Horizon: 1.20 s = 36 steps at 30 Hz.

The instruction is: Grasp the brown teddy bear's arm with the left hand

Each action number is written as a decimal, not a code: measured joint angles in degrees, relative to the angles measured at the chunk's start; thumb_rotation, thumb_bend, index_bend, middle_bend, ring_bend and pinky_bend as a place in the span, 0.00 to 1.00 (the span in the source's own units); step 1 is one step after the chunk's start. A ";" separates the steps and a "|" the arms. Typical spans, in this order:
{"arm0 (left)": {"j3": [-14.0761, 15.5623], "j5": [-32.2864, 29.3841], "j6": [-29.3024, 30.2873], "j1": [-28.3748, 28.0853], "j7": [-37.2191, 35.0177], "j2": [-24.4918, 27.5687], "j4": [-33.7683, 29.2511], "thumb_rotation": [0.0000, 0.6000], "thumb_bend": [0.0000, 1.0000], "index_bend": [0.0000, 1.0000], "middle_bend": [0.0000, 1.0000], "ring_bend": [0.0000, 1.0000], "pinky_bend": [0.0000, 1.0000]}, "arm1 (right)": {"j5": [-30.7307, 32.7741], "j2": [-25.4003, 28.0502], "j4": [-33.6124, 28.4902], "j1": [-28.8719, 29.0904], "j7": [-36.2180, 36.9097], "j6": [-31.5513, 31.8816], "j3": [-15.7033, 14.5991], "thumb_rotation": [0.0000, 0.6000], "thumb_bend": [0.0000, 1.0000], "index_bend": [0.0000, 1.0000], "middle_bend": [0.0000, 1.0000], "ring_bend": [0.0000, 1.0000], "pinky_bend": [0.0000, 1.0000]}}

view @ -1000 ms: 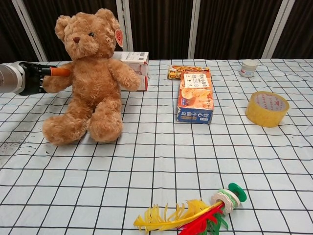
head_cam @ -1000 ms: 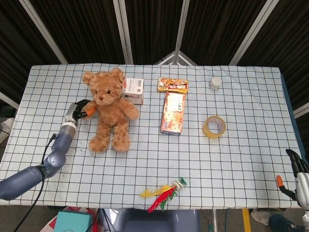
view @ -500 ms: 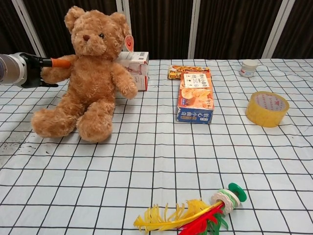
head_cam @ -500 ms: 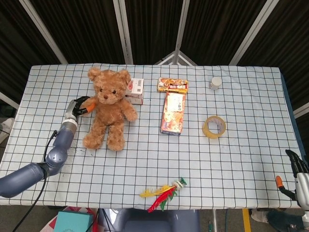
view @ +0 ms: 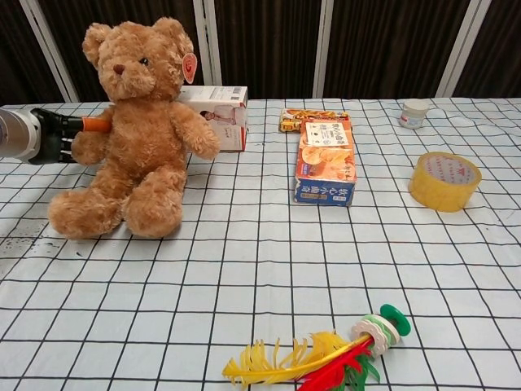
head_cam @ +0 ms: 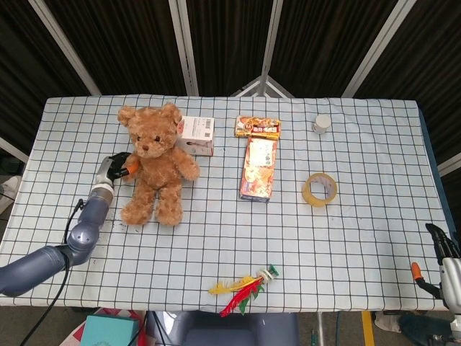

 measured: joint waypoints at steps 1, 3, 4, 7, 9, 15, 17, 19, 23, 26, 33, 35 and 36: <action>-0.31 0.05 0.03 -0.11 0.06 -0.03 0.00 1.00 0.56 0.48 0.44 0.00 0.02 | 0.01 -0.01 -0.01 -0.01 0.03 0.04 0.03 1.00 0.42 0.03 0.11 0.19 0.04; -0.92 0.39 0.20 -0.28 0.12 0.00 -0.20 1.00 0.56 0.48 0.44 0.00 0.02 | 0.03 -0.02 0.01 0.00 0.11 0.04 0.07 1.00 0.42 0.03 0.11 0.19 0.04; -1.33 0.71 0.40 -0.39 0.17 0.10 -0.52 1.00 0.55 0.48 0.44 0.00 0.02 | 0.04 -0.02 0.03 0.01 0.20 0.02 0.09 1.00 0.42 0.03 0.11 0.19 0.04; -2.00 1.45 0.97 -0.61 0.50 0.46 -1.60 1.00 0.55 0.48 0.44 0.00 0.02 | 0.02 -0.10 0.14 0.04 0.31 -0.07 0.06 1.00 0.42 0.03 0.11 0.19 0.04; -2.31 1.82 1.32 -0.71 0.77 0.67 -2.29 1.00 0.55 0.48 0.44 0.00 0.02 | 0.02 -0.09 0.20 0.07 0.38 -0.16 0.05 1.00 0.42 0.03 0.11 0.19 0.04; -1.88 1.55 2.07 -0.65 1.85 0.28 -2.57 1.00 0.55 0.48 0.44 0.00 0.02 | -0.08 0.05 0.12 0.01 0.73 0.12 0.16 1.00 0.42 0.03 0.11 0.19 0.04; -1.36 0.95 1.98 -0.55 2.28 -0.20 -1.86 1.00 0.55 0.48 0.44 0.00 0.02 | -0.09 0.11 0.06 -0.03 0.85 0.15 0.14 1.00 0.42 0.03 0.11 0.19 0.04; -1.07 0.13 1.73 -0.50 2.55 -0.66 -1.01 1.00 0.55 0.48 0.44 0.00 0.02 | -0.09 0.15 0.04 -0.06 0.92 0.15 0.12 1.00 0.42 0.03 0.11 0.19 0.04; -1.21 -1.09 1.31 -0.83 3.22 -1.21 0.20 1.00 0.55 0.48 0.44 0.00 0.02 | -0.11 0.14 0.02 -0.06 0.92 0.17 0.14 1.00 0.42 0.03 0.11 0.19 0.04; -1.90 -0.85 1.48 -1.22 3.64 -0.92 -0.39 1.00 0.55 0.48 0.44 0.00 0.02 | -0.03 0.15 0.07 -0.04 0.87 0.06 0.15 1.00 0.42 0.03 0.11 0.19 0.04; -2.99 -0.02 3.46 -1.69 4.71 0.12 -3.07 1.00 0.55 0.48 0.44 0.00 0.02 | -0.07 0.16 0.11 -0.03 0.93 0.07 0.16 1.00 0.42 0.03 0.11 0.19 0.04; -2.59 -0.28 3.87 -1.52 5.19 0.09 -3.23 1.00 0.55 0.48 0.44 0.00 0.02 | -0.13 0.19 0.09 -0.06 0.97 0.23 0.19 1.00 0.42 0.03 0.11 0.19 0.04; -2.48 -0.52 3.88 -1.41 5.25 0.00 -3.16 1.00 0.55 0.48 0.44 0.00 0.02 | -0.16 0.21 0.06 -0.08 0.99 0.29 0.20 1.00 0.42 0.03 0.11 0.19 0.04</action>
